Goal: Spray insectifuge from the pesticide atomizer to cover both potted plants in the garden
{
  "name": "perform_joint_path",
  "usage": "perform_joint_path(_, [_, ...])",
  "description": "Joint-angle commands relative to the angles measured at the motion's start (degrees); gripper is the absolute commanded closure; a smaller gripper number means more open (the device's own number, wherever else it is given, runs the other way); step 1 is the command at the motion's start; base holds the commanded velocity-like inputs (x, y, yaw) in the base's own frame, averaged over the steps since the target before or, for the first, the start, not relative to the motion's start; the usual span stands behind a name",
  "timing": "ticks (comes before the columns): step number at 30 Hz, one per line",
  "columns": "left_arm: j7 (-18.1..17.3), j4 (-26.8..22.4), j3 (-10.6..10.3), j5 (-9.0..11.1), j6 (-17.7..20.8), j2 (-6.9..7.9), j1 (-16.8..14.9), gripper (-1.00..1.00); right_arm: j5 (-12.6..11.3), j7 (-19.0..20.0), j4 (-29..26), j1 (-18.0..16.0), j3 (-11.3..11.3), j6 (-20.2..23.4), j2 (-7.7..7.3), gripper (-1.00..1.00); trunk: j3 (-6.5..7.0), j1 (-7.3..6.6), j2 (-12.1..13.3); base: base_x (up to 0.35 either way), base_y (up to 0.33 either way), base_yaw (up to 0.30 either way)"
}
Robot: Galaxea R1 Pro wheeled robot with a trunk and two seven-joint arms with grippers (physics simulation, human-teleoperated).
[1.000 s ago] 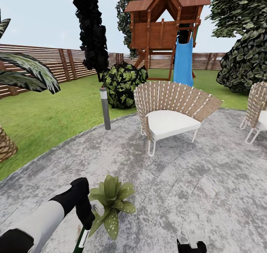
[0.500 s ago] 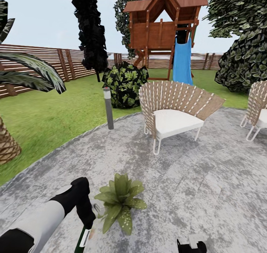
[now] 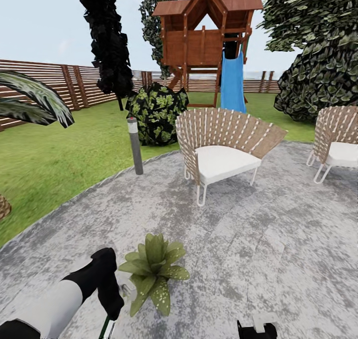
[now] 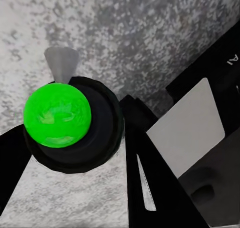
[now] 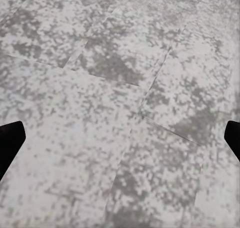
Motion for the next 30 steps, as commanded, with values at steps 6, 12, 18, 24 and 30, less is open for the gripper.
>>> perform_joint_path(6, [6.94,-0.66,8.34,-0.43,0.23,-0.44,-0.07,1.00,0.60,-0.15,0.07,-0.04,-0.46,-0.19,0.01,-1.00,-0.06,-0.01,-0.02,0.000,0.000,-0.007])
perform_joint_path(12, [7.25,1.00,8.84,-0.44,-0.58,0.65,1.89,1.00,0.61,-0.15,0.07,-0.04,-0.46,-0.19,0.01,-1.00,-0.06,-0.01,-0.02,0.000,0.000,0.000])
perform_joint_path(18, [7.30,0.23,8.86,-0.40,-0.99,-0.08,2.32,1.00,0.61,-0.15,0.07,-0.04,-0.46,-0.19,0.01,-1.00,-0.06,-0.01,-0.02,0.000,0.000,0.000])
perform_joint_path(24, [7.24,0.04,8.86,-0.37,-0.89,-0.31,2.12,1.00,0.60,-0.15,0.07,-0.04,-0.46,-0.19,0.01,-1.00,-0.06,-0.01,-0.02,0.015,0.204,-0.144])
perform_joint_path(30, [7.14,0.04,8.78,-0.37,-0.89,-0.49,2.20,1.00,0.60,-0.15,0.07,-0.04,-0.46,-0.19,0.01,-1.00,-0.06,-0.01,-0.02,-0.067,0.150,-0.276])
